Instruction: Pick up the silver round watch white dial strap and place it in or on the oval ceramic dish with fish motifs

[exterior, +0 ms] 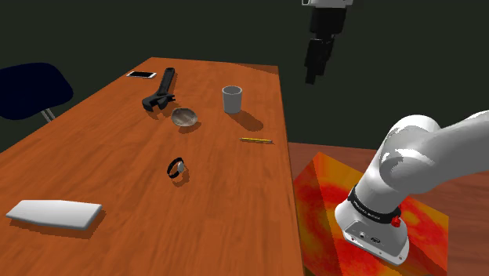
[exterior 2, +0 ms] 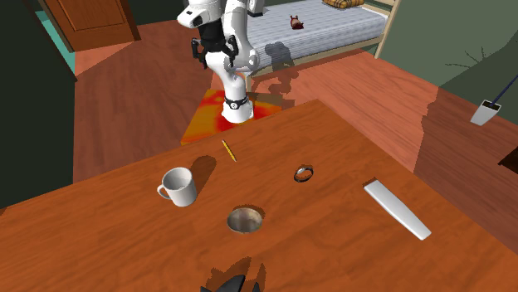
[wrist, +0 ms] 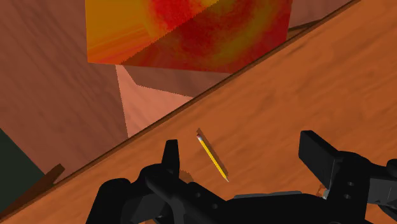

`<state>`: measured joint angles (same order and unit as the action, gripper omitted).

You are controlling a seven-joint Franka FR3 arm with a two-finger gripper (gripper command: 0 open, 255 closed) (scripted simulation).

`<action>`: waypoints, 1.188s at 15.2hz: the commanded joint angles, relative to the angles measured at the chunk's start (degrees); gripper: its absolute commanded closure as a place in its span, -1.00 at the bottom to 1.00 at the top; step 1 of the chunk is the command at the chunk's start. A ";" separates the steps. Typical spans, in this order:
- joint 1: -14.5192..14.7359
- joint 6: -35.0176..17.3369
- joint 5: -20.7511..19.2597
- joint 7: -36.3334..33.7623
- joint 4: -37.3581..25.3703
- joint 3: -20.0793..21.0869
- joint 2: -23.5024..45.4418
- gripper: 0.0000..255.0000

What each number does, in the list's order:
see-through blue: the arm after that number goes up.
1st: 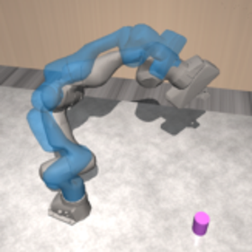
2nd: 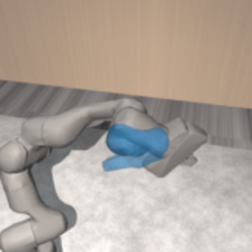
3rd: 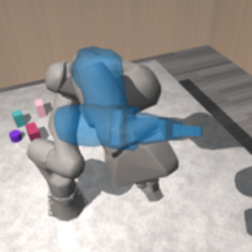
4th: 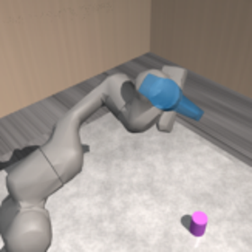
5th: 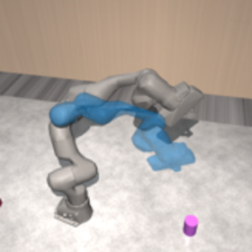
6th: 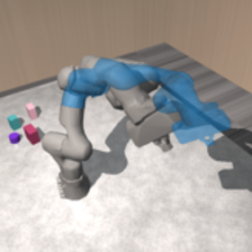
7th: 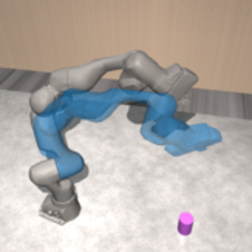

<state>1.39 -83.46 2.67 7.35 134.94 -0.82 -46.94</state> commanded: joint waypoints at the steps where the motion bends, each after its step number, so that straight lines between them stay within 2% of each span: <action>1: 0.00 0.00 0.00 0.00 0.00 0.00 0.00 -1.00; 11: 0.63 -15.07 8.66 -18.29 4.06 12.69 8.14 -1.00; 18: -0.15 -26.15 10.97 -30.96 1.44 21.37 19.52 -1.00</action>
<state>1.30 -107.77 13.36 -21.43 136.72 19.15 -29.16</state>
